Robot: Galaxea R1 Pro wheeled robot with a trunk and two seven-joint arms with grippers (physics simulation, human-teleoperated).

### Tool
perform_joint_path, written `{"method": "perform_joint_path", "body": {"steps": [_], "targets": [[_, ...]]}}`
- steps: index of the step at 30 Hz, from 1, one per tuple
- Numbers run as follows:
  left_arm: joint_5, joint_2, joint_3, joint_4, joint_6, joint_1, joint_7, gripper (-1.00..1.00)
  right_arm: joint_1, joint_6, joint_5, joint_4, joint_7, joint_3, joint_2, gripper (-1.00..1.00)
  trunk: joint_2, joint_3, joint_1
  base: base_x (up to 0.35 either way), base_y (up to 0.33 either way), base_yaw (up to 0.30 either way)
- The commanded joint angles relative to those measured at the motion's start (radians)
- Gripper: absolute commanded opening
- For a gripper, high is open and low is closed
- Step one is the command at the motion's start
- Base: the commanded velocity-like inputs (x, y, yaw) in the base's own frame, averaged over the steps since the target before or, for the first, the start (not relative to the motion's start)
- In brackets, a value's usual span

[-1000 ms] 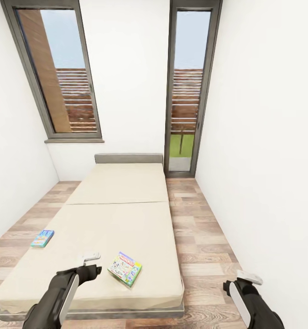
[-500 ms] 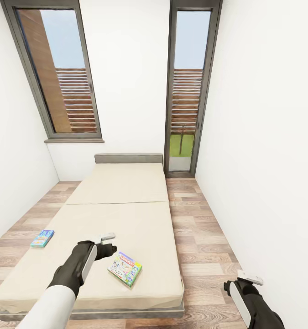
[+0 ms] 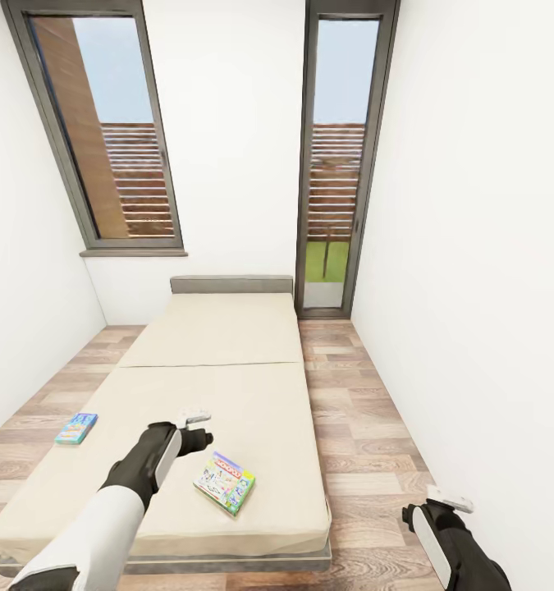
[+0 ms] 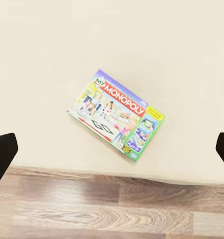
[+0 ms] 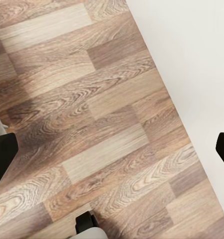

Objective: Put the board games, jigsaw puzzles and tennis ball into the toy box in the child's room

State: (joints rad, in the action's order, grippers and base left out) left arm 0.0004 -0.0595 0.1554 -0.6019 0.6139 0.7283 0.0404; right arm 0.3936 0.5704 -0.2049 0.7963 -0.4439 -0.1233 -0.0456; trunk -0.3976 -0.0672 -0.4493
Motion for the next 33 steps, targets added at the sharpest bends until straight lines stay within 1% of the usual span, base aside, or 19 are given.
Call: {"method": "perform_joint_path", "body": {"steps": [1,7,13,20,27,33], "targets": [[0.001,0.0,0.005,-0.001,0.003,0.001,0.002,1.0,0.001,0.002,-0.011,0.001,-0.007,0.002,0.0,1.0,-0.002,-0.002,-0.001,0.0,0.0,0.0],[0.003,0.003,0.008,0.0,-0.005,0.003,-0.002,1.0,0.001,0.002,-0.01,0.006,-0.007,0.003,0.0,1.0,-0.002,-0.002,-0.001,0.0,0.0,0.0],[-0.002,0.0,0.003,0.001,-0.005,0.003,0.006,1.0,0.001,0.002,-0.01,0.007,-0.007,0.004,0.001,1.0,-0.002,-0.002,-0.001,0.004,-0.009,0.0],[0.001,0.002,0.007,0.0,-0.007,0.003,0.008,1.0,0.001,0.002,-0.01,0.008,-0.008,0.005,0.001,1.0,-0.002,-0.002,-0.001,0.085,-0.138,0.0],[0.002,0.002,0.009,-0.001,-0.009,0.003,0.009,1.0,0.001,0.001,-0.01,0.008,-0.008,0.006,0.002,1.0,-0.002,-0.002,-0.001,0.036,-0.062,0.0],[0.002,0.003,0.009,-0.001,-0.009,0.003,0.009,1.0,0.001,0.0,-0.01,0.008,-0.009,0.007,0.003,1.0,-0.002,-0.002,-0.001,0.13,-0.128,0.0]]}}
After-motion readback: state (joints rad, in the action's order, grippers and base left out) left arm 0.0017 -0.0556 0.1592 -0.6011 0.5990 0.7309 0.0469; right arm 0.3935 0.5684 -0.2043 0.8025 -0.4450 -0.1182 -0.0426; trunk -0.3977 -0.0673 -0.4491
